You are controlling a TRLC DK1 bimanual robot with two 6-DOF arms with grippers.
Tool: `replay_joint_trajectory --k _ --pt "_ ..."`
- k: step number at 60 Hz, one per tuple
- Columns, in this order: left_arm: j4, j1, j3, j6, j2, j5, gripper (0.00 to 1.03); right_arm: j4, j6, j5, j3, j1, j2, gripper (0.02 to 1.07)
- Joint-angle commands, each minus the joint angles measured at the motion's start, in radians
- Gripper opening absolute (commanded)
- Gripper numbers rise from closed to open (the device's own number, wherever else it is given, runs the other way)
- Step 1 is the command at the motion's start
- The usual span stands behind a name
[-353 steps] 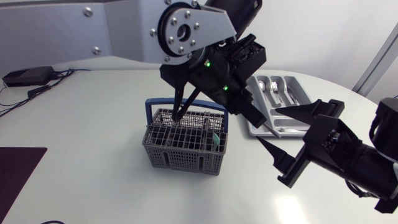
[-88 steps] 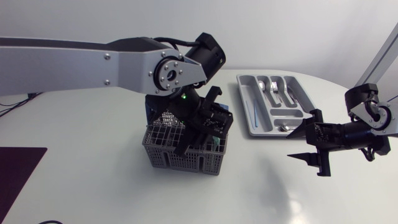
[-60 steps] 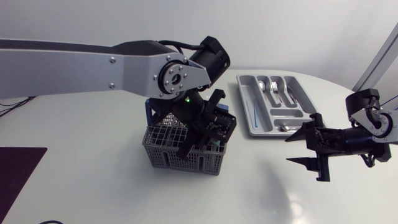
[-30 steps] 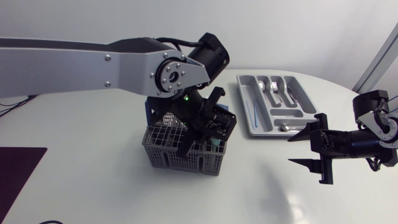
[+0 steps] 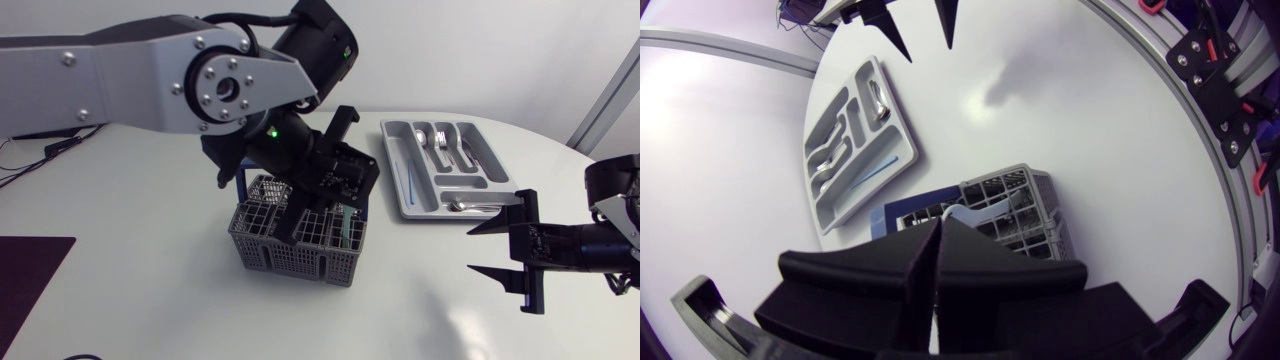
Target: Unload the cutlery basket into the drawer organizer.
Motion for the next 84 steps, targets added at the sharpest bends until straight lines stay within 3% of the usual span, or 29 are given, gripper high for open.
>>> replay_joint_trajectory --k 1,10,27,31,38,51,67,75,84 --pt "0.021 -0.004 -0.037 -0.008 -0.041 -0.011 0.09 -0.022 0.021 -0.012 -0.019 0.007 -0.028 0.72" --pt "0.047 0.002 -0.071 -0.008 -0.100 -0.022 0.09 -0.039 0.060 -0.036 -0.024 0.010 -0.085 0.72" --pt "0.152 0.007 -0.138 -0.065 -0.241 -0.052 0.09 0.033 0.324 -0.090 -0.041 0.064 -0.246 0.75" --pt "0.209 0.005 -0.129 -0.149 -0.250 -0.072 0.09 0.095 0.431 -0.088 -0.042 0.083 -0.261 0.78" --pt "0.218 -0.010 -0.091 -0.260 -0.241 -0.100 0.09 0.142 0.561 -0.098 -0.032 0.109 -0.286 0.81" --pt "0.136 -0.044 0.092 -0.608 -0.098 -0.167 0.09 0.257 0.807 -0.079 -0.055 0.187 -0.355 0.81" --pt "-0.060 -0.034 0.354 -0.977 0.089 -0.170 0.08 0.360 1.029 0.091 -0.084 0.357 -0.474 0.80" --pt "-0.071 -0.027 0.403 -1.135 0.137 -0.135 0.08 0.423 1.077 0.244 -0.099 0.474 -0.476 0.80" --pt "-0.072 -0.016 0.432 -1.232 0.178 -0.109 0.08 0.495 1.098 0.386 -0.102 0.580 -0.442 0.77"
